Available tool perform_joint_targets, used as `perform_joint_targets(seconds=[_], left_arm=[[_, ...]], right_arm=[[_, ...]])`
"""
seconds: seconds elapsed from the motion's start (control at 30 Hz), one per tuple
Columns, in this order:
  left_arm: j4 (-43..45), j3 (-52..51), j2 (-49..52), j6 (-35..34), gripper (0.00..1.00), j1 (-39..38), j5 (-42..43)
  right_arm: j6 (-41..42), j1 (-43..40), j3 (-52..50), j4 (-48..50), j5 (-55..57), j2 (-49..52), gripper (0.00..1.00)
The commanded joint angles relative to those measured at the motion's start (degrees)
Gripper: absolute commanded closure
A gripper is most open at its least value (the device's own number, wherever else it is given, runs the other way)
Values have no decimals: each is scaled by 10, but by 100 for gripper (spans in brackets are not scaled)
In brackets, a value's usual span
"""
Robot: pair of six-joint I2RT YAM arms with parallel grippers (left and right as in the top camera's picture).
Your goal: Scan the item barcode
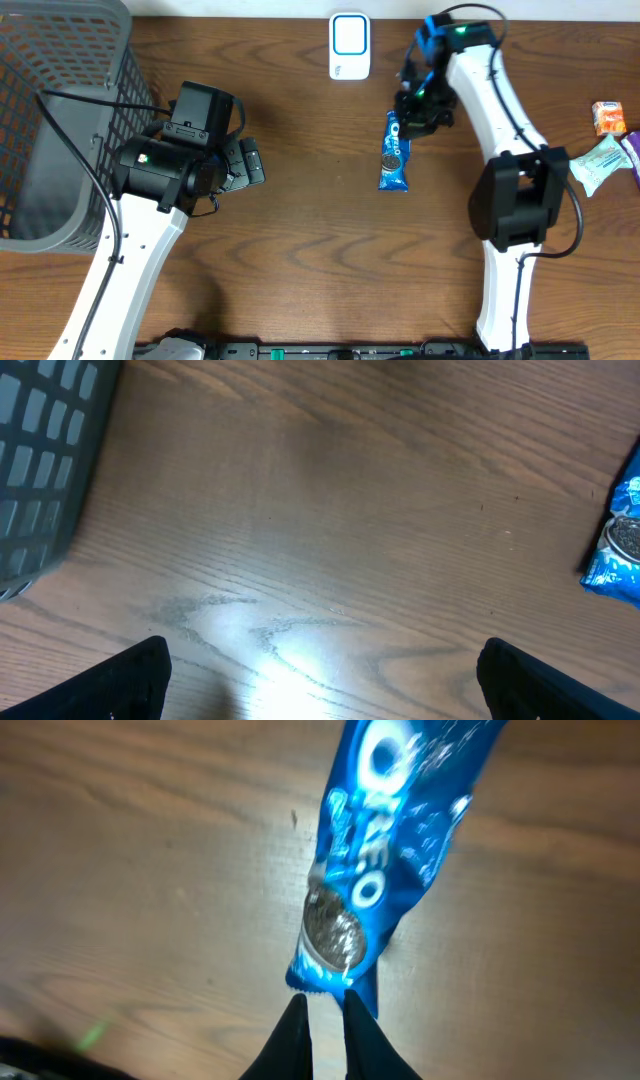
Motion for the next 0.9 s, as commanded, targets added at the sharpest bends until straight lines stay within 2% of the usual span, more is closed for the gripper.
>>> perform_joint_targets(seconds=[0.0,0.23,0.37,0.53,0.7,0.87], left_arm=[[-1,-1,3,-5,2,2,-7],[-1,-1,3,-5,2,2,-7],[-1,-1,3,-5,2,2,-7],[-1,-1,3,-5,2,2,-7],[-1,-1,3,-5,2,2,-7],[-1,-1,3,-5,2,2,-7]], right_arm=[[23,34,-23,-1,81,1,86],[61,62,-96,12,139,1,93],[84,63,-156,60,134,1,99],[94,65,-223,122,126,0,99],[94,65,-206,87,130,0,99],[101,64,-122,28,186,-1,99]])
